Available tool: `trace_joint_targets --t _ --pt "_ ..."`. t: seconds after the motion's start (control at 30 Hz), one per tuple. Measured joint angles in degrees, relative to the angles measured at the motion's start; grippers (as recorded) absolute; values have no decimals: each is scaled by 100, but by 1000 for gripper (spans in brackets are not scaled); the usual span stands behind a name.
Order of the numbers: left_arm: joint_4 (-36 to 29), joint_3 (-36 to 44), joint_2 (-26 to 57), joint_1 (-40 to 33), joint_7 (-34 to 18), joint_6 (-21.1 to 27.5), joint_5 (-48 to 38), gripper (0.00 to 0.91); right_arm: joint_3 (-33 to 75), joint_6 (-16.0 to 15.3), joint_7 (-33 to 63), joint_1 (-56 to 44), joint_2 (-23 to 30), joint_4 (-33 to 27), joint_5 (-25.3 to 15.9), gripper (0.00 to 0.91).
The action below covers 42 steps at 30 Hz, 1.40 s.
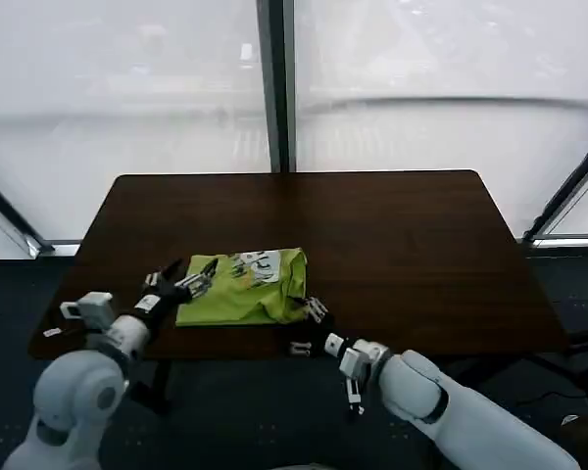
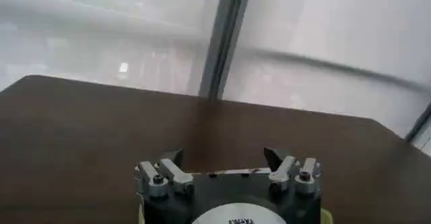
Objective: Fold and organize the clothes.
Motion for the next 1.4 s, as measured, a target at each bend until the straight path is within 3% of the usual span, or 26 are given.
trace_joint_targets --t 0.1,0.13,0.2,0.23,0.27,0.5,0.8,1.07,1.1,1.13,1.17,1.4 --pt "4 0 -7 0 1 -4 0 878 -61 36 -16 61 21 -36 -84 634" --pt "7 0 -9 -1 1 -6 0 878 -76 36 -21 80 23 -50 -90 546" --pt "14 1 -12 -10 2 -6 0 878 -104 46 -37 108 23 -76 -103 176" --pt "21 2 -13 -19 2 -6 0 878 -124 58 -43 118 23 -91 -103 39" --pt "27 2 -13 -26 2 -7 0 878 -133 67 -45 124 23 -103 -103 0" --pt "63 6 -10 -43 2 -13 0 878 -132 109 -28 123 7 -118 -44 0" --pt "96 30 -22 -49 4 -16 22 878 170 -36 23 35 -214 110 508 0" --pt "132 57 -69 -39 10 -11 69 878 446 -131 56 -177 -503 298 667 0" --pt "132 60 -76 -39 10 -11 74 878 475 -147 57 -211 -532 319 694 185" --pt "133 65 -78 -38 11 -11 76 878 500 -158 64 -238 -552 335 728 741" --pt "132 67 -80 -38 11 -12 76 878 528 -159 73 -275 -568 364 762 878" --pt "173 68 -20 -48 13 -9 71 878 781 233 0 -534 -659 458 925 878"
